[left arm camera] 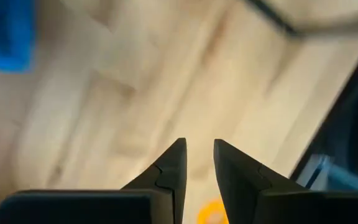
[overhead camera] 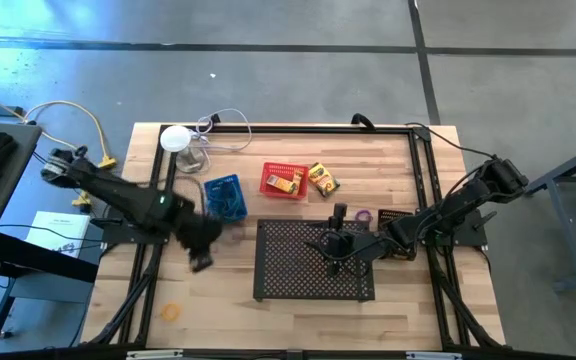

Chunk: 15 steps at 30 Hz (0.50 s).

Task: Pick & Place Office Desk Supplies
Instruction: Put the yellow spring keychain into the black bin

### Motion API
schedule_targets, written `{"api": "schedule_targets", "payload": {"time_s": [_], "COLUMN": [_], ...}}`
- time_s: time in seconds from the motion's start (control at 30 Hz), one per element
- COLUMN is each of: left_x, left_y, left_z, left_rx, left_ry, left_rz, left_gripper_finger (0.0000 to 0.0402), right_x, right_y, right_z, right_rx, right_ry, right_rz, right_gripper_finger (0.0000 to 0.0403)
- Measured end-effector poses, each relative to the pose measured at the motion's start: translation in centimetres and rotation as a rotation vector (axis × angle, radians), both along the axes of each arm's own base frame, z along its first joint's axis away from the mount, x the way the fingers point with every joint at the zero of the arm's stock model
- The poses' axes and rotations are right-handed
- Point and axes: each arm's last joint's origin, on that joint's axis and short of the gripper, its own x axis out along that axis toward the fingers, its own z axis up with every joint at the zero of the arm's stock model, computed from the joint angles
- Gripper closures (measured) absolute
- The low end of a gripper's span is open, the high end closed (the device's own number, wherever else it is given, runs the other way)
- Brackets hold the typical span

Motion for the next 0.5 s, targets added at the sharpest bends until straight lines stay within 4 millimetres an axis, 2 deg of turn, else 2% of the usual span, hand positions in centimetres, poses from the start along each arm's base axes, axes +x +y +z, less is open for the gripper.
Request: {"api": "schedule_targets", "payload": {"time_s": [0.23, 0.37, 0.5], "left_x": [-1.9, -2.9, -4.1], "left_y": [-6.5, -10.1, -13.7], "left_z": [-1.6, -3.2, -5.1], "left_rx": [0.018, 0.109, 0.113], "left_ry": [0.11, 0.088, 0.075], "left_rz": [-0.119, -0.135, -0.252], "left_gripper_finger": [0.0325, 0.0325, 0.0325], "right_x": [0.0, 0.0, 0.0], "right_y": [0.0, 0.0, 0.0], "right_z": [0.0, 0.0, 0.0], "right_rx": [-0.015, -0.015, -0.013], "right_ry": [0.005, 0.005, 0.006], "right_rz": [0.005, 0.005, 0.01], "right_gripper_finger": [0.0204, 0.0204, 0.0204]}}
